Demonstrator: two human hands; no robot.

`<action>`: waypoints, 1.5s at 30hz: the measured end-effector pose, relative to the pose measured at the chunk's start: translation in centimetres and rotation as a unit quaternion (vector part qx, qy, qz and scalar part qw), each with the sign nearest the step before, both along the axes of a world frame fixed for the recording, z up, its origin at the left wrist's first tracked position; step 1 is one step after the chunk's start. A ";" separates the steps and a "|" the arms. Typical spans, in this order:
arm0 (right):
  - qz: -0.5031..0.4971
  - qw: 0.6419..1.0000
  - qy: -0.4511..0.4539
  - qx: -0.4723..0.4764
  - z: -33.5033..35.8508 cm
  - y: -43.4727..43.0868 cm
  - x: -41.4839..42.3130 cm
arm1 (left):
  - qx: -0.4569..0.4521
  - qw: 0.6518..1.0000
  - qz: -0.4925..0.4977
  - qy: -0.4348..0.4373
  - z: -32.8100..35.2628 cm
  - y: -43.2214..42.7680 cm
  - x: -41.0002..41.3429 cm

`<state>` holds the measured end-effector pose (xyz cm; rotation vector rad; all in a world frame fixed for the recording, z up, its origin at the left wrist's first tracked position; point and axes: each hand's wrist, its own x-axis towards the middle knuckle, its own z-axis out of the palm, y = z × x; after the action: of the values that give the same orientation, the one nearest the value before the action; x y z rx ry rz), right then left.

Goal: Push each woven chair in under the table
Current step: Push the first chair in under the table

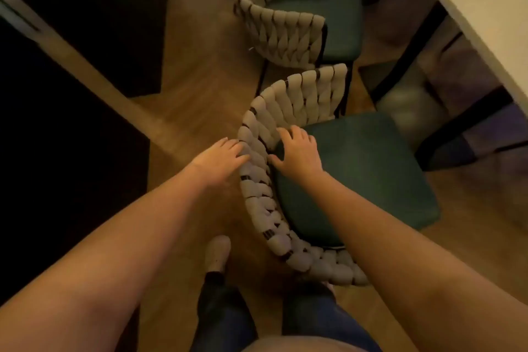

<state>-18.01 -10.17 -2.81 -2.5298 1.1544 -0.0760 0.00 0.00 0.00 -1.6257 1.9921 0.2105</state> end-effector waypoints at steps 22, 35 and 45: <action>-0.411 0.877 0.041 0.245 -8.5 14.8 1.7 | 0.081 0.942 -0.324 -0.023 -8.1 -7.0 4.5; -0.358 0.915 0.108 0.152 -8.6 15.2 4.8 | 0.159 0.881 -0.440 0.063 -10.9 -12.7 5.1; -0.370 0.908 0.141 0.139 -9.3 11.2 1.9 | 0.130 0.887 -0.431 0.107 -11.5 -16.4 2.6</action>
<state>-16.16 1.01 -12.16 -1.7699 2.0219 0.2549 2.64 -16.38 -11.48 -0.4628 2.5159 0.2986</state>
